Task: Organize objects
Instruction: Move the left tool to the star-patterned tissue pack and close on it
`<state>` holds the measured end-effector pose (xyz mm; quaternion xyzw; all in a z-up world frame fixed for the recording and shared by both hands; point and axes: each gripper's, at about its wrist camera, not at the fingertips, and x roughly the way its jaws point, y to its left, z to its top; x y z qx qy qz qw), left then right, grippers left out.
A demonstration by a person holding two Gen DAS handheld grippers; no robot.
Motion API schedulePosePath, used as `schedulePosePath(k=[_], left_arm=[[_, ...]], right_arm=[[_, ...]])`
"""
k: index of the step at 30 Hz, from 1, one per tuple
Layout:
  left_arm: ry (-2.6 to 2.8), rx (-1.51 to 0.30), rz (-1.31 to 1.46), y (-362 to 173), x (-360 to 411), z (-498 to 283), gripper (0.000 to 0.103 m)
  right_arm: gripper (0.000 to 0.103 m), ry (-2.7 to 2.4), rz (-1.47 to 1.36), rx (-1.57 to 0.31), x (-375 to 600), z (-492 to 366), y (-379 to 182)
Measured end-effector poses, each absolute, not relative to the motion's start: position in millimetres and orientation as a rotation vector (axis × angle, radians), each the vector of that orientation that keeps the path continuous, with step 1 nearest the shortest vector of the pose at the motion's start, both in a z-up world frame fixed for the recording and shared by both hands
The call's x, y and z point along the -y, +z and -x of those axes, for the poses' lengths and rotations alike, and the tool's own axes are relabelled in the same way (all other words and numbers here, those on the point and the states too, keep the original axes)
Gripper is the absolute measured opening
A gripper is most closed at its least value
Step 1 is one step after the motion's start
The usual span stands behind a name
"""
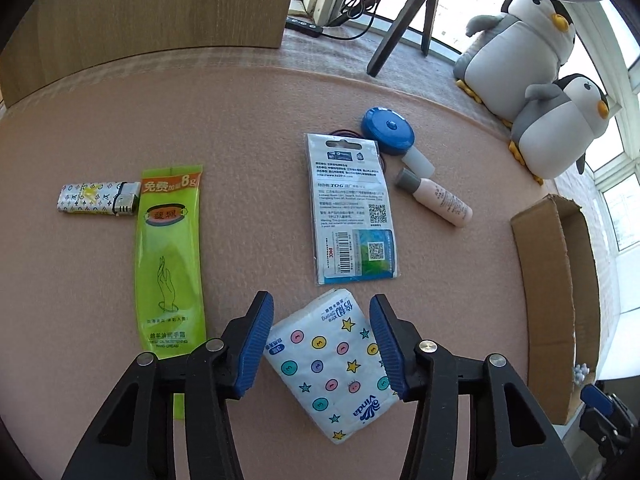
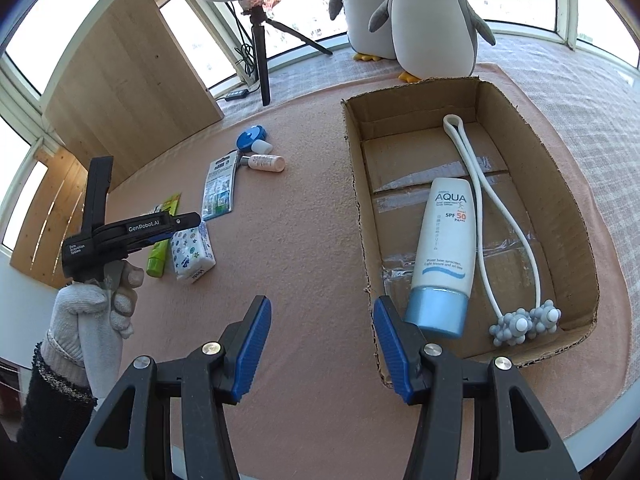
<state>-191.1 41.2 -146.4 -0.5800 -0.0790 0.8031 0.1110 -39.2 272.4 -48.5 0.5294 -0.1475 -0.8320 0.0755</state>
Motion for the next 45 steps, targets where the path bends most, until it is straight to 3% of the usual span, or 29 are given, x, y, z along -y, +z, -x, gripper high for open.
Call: schedulePosePath(k=[6,21,30,45], left_arm=[[2.327,0.194,1.677,-146,-50,183,0.046],[2.23,0.084,1.599,-146,-81,144,0.045],[2.29,0.15,1.553,-132,-53,106,0.065],[2.264,0.293,1.574,-146,-48,67,0.067]], right_arm=[[0.05,-2.482,-1.596,0.472,-272,38,-51],[0.05,-2.423,-1.574,0.428,-253,43,-55],[0.05,-2.395,-1.481,0.346,-235,65,-52],[0.05,-2.032,-1.607,0.164,-165,115,-96]])
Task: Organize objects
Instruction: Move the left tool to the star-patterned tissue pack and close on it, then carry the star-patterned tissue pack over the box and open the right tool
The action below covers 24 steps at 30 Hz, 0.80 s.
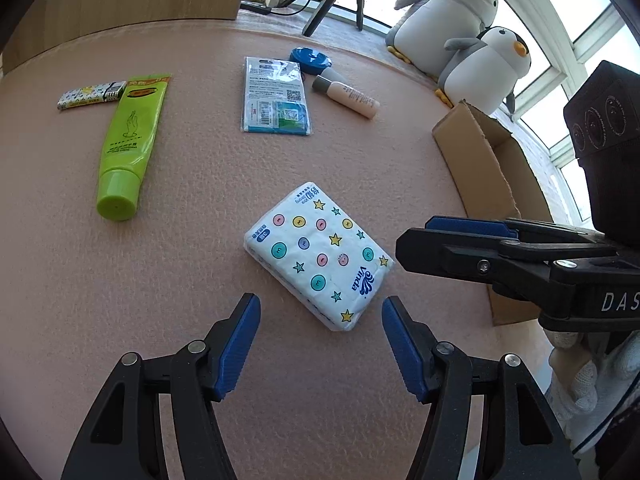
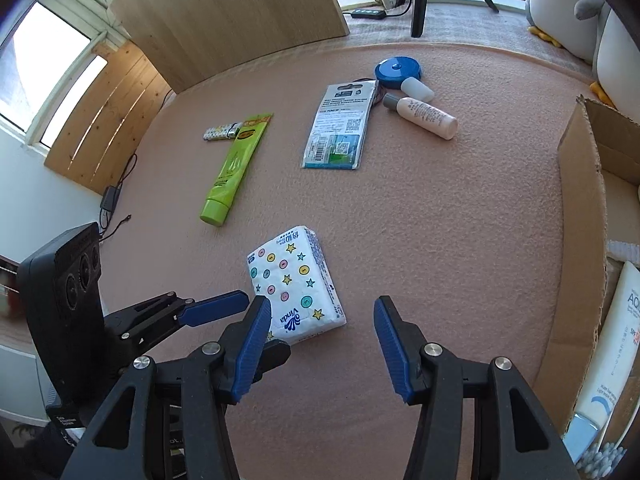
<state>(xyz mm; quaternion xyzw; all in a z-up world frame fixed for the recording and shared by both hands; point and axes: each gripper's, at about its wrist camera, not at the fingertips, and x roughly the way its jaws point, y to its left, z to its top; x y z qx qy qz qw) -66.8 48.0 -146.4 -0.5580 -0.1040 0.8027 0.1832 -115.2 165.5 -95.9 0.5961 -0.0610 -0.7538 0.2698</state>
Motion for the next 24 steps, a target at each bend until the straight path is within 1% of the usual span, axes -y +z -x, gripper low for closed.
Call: schedulePosePath(k=[4,10,13,14,15,18,24], left_arm=[[2.263,0.316,1.582,-151,-46,69,0.066],[2.248,0.343,1.582,-155,-46,73,0.066],[2.24,0.345,1.576,-156,-49,73,0.063],[2.239,0.344,1.574,-156,-49,73,0.062],[2.235,0.344,1.572,-157,-51,74,0.06],[2.229,0.338,1.568,-157,-54,74,0.058],[2.233,0.319,1.563,-154,-57,74,0.058]], right_arm=[[0.05,-1.975,-1.632,0.174,-157,120,-106],[0.05,-1.924,-1.653,0.122,-143,123,-114],[0.05,-1.904,-1.669,0.121,-140,124,-119],[0.049,-1.896,-1.672,0.125,-139,125,-121],[0.045,-1.886,-1.676,0.13,-138,125,-122],[0.038,-1.863,-1.684,0.138,-136,125,-125],[0.034,-1.872,-1.679,0.159,-141,125,-123]])
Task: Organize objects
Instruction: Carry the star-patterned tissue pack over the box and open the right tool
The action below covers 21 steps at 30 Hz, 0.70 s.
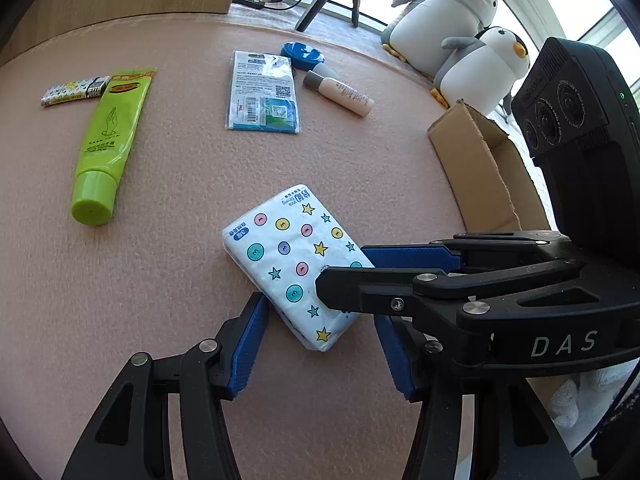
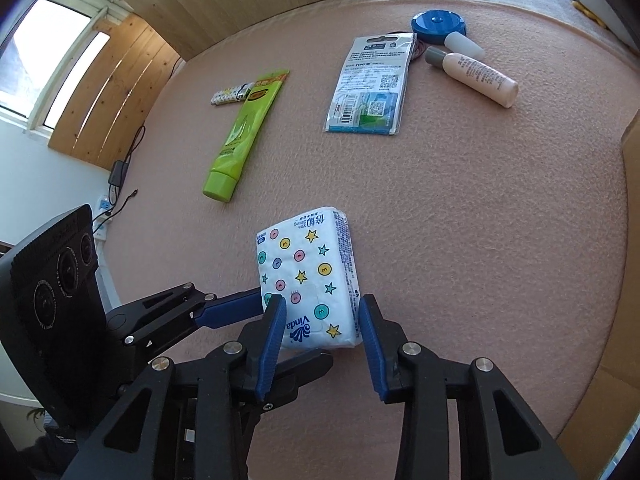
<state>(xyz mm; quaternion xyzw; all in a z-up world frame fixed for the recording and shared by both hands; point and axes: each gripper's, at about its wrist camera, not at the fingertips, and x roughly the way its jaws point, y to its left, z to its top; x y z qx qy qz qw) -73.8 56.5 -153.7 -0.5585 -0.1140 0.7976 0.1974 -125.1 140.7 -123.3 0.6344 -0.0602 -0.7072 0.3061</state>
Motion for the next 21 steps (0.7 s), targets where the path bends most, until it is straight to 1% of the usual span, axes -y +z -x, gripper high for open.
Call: schedulePosePath(k=[9,21], left_arm=[[2.252,0.245,1.485,-128,-82,78,0.058],[2.199,0.12,1.338,-87,-169,97,0.058]], right_arm=[[0.034,-1.948,-1.619,0.202,-163,122,-97],[0.034,-2.164,-1.517,0.28,-240,125,-49]])
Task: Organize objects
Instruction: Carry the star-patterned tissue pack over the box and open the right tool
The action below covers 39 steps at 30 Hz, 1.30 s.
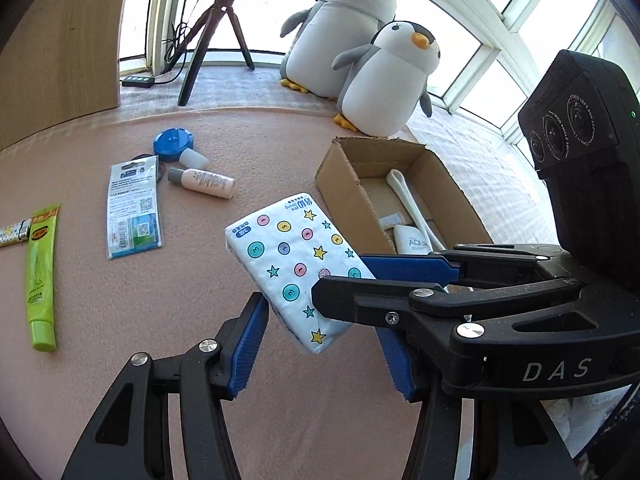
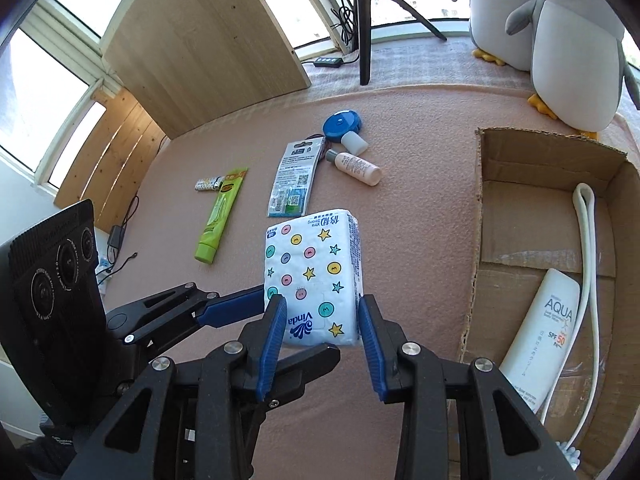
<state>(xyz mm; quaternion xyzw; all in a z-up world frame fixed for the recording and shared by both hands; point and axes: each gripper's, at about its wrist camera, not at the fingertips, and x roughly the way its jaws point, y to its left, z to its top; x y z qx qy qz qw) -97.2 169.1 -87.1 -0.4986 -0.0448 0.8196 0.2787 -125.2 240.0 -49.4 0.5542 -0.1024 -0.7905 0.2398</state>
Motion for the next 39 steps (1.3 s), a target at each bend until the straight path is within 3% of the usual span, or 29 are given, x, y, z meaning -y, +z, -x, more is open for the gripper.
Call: schedulePosePath(k=[20,39], left_arm=[[2.062,-0.006,1.261,-82,-297,115,0.058],[2.102,0.008,1.269,-77,-260,112,0.061]], right_arm=[[0.034,-2.361,-1.512,0.425,-357,126,-40],[0.036,-2.407,-1.504,0.461,-346,124,-36]])
